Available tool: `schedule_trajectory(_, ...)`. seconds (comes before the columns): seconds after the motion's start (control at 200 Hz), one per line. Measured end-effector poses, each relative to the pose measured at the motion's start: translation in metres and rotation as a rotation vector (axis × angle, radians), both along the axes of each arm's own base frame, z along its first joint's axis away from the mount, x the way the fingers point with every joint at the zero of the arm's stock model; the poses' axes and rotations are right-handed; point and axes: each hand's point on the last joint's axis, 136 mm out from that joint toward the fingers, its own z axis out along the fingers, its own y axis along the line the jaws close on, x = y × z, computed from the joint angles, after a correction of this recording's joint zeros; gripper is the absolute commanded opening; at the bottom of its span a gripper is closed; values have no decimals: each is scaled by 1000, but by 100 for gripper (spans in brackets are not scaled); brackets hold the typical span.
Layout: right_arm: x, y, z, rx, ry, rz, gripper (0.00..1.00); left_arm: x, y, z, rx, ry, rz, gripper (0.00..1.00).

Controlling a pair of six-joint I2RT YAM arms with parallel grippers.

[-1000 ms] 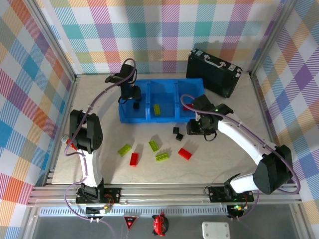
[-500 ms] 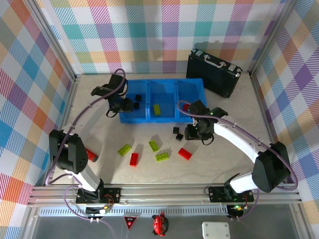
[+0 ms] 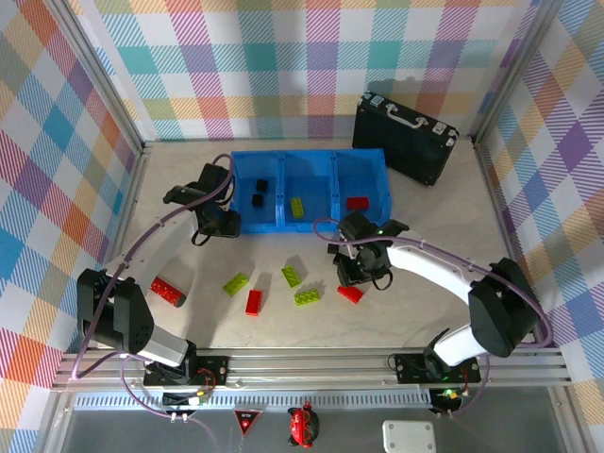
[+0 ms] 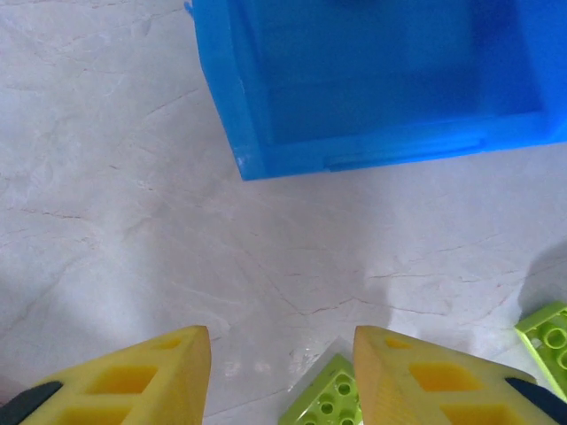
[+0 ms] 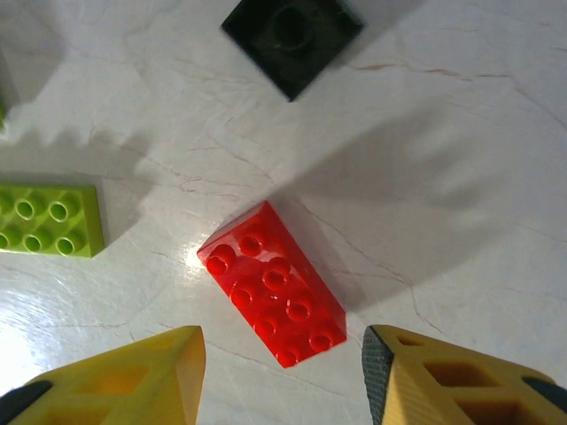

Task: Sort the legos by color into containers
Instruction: Pick up the lego from the bottom-center of the table.

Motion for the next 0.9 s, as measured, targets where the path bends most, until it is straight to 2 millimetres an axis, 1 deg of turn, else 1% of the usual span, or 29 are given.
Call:
schedule_trajectory(0.175, -5, 8, -20, -80, 26, 138, 53, 7, 1, 0, 13, -39, -9, 46)
schedule_trajectory(0.39, -1, 19, -26, -124, 35, 240, 56, 5, 4, -4, 26, -32, -8, 46)
schedule_trajectory(0.68, -4, 24, -39, -180, 58, 308, 56, 5, 4, -4, 27, -33, -7, 46)
schedule_trajectory(0.9, -4, 23, -43, -212, 65, 314, 50, 6, 4, -4, 27, -34, -7, 46)
